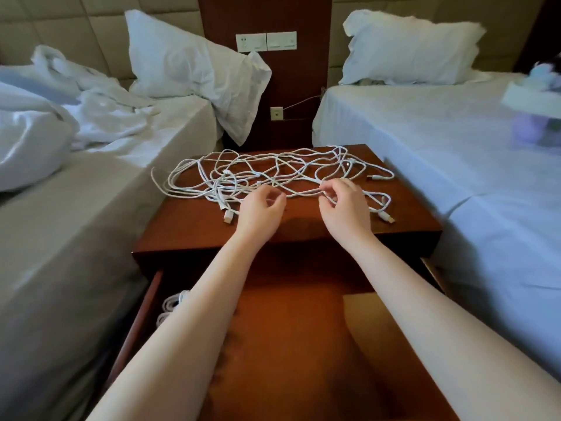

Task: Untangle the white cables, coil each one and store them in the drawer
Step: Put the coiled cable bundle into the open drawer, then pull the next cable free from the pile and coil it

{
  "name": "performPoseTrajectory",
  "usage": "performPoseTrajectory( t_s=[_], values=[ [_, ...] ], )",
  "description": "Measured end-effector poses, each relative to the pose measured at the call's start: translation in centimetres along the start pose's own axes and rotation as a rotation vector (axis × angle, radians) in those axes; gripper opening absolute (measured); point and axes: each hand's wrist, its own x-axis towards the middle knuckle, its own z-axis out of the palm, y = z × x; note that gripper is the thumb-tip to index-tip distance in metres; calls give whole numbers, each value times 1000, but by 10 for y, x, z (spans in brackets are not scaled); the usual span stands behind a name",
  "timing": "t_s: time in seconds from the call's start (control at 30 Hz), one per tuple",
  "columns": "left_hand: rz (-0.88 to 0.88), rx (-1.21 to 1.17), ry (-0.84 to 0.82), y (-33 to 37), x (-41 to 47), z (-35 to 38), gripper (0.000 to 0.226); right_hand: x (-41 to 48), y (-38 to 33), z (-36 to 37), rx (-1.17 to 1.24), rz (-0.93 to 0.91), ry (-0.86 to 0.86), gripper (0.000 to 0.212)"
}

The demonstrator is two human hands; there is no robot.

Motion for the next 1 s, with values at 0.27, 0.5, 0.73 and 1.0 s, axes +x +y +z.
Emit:
performPoseTrajectory(
  t_s=[0.27, 0.5, 0.73, 1.0],
  values=[
    [84, 74, -123, 16, 13, 63, 25, 1, 51, -22, -420, 78, 8, 30],
    [138, 403, -286, 22, 29, 92, 35, 1, 59, -29, -128, 12, -64, 19],
    [147, 527, -100, -1, 27, 63, 24, -3, 42, -28, 114, -24, -70, 16],
    [216, 416, -51, -13, 19, 58, 29, 1, 53, -24, 26, 93, 53, 23]
  ],
)
